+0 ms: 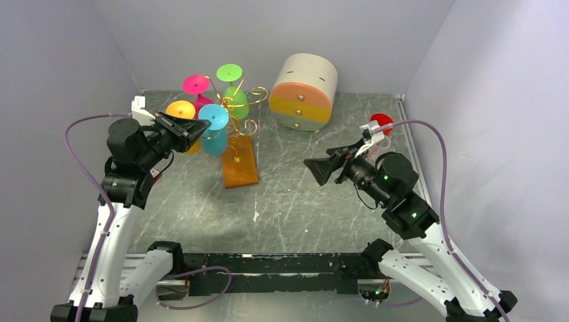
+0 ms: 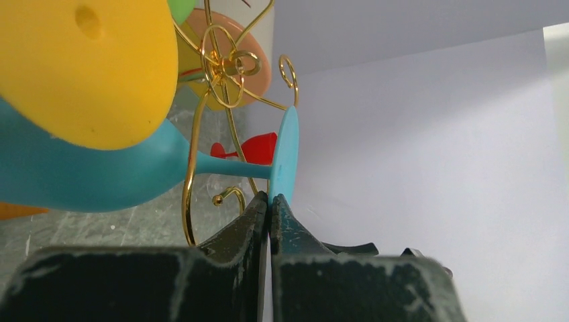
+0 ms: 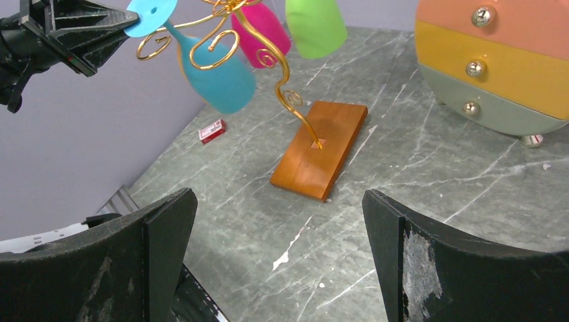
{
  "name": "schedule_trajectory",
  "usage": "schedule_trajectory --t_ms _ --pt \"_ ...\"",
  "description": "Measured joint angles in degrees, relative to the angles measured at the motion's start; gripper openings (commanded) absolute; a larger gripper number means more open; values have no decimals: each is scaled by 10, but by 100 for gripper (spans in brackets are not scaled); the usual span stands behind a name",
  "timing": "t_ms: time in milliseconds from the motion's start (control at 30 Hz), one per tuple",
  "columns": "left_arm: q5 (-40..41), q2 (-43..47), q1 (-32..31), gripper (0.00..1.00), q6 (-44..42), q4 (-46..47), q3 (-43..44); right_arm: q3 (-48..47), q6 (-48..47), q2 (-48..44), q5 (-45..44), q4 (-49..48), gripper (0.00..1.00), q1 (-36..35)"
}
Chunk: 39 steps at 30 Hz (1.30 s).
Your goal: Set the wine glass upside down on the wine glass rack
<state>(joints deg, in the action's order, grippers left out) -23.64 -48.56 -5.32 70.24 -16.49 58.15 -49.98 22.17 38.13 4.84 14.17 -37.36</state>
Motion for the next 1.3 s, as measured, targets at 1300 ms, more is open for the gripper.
schedule_trajectory --t_ms 1300 --pt "59 64 0 7 -11 -64 3 0 0 1 0 5 100 0"
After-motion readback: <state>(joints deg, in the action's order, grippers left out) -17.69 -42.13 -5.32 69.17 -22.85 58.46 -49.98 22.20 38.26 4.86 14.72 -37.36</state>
